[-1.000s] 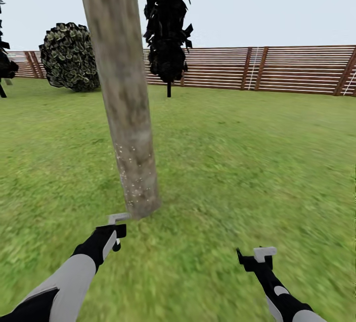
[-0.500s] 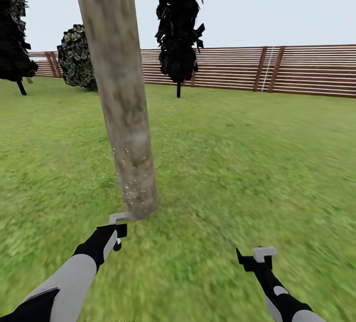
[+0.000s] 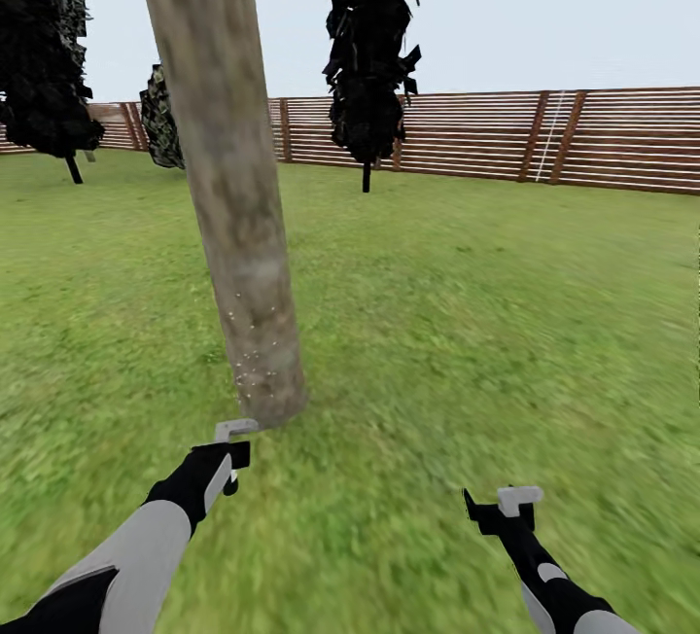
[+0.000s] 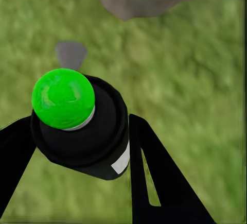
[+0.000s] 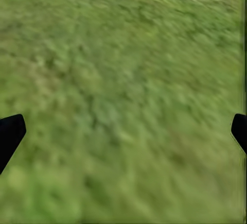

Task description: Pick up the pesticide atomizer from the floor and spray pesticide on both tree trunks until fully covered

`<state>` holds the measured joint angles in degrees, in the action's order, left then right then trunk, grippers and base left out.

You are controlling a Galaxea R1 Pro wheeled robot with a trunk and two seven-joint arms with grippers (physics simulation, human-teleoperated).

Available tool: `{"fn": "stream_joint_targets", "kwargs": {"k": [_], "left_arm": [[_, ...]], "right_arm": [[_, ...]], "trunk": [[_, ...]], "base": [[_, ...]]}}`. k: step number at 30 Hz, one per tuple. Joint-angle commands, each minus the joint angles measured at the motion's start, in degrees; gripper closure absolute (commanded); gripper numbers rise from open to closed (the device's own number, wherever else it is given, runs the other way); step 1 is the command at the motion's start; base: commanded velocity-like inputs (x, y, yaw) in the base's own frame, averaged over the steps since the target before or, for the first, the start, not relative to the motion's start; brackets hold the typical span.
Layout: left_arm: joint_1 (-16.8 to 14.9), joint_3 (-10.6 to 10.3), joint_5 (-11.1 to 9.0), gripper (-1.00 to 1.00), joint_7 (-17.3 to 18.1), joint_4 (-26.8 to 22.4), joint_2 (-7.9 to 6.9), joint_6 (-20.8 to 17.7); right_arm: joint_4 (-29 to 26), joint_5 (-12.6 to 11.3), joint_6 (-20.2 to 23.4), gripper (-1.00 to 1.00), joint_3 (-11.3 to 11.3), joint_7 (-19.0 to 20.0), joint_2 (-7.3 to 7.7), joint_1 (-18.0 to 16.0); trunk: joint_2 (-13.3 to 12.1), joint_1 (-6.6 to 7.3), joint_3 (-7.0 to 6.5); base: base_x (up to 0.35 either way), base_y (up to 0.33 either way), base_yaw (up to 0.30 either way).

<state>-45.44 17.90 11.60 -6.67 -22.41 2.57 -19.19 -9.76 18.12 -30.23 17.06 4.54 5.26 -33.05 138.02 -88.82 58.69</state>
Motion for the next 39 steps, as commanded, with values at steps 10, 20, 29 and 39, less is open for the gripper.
{"fn": "stream_joint_targets", "kwargs": {"k": [10, 20, 29, 39], "left_arm": [[0.0, -0.06, 0.0, 1.0, -0.1, 0.0, -0.02, -0.15], [0.0, -0.06, 0.09, 1.0, -0.1, -0.02, -0.02, -0.2], [0.0, -0.06, 0.09, 1.0, -0.1, -0.04, -0.02, -0.23], [0.0, -0.06, 0.09, 1.0, -0.1, 0.0, -0.02, -0.23]], "right_arm": [[0.0, -0.08, -0.06, -1.0, 0.03, -0.23, -0.07, 0.0], [0.0, -0.1, -0.08, -1.0, 0.08, -0.23, -0.03, 0.0], [0.0, -0.1, -0.09, -1.0, 0.08, -0.23, 0.02, 0.0], [0.0, -0.1, -0.09, -1.0, 0.08, -0.23, 0.02, 0.0]], "trunk": [[0.0, 0.0, 0.0], [0.0, 0.0, 0.0], [0.0, 0.0, 0.0], [0.0, 0.0, 0.0]], "base": [[0.028, -0.271, 0.075], [0.105, -0.271, 0.273], [0.135, -0.271, 0.07], [0.139, -0.271, 0.141]]}}
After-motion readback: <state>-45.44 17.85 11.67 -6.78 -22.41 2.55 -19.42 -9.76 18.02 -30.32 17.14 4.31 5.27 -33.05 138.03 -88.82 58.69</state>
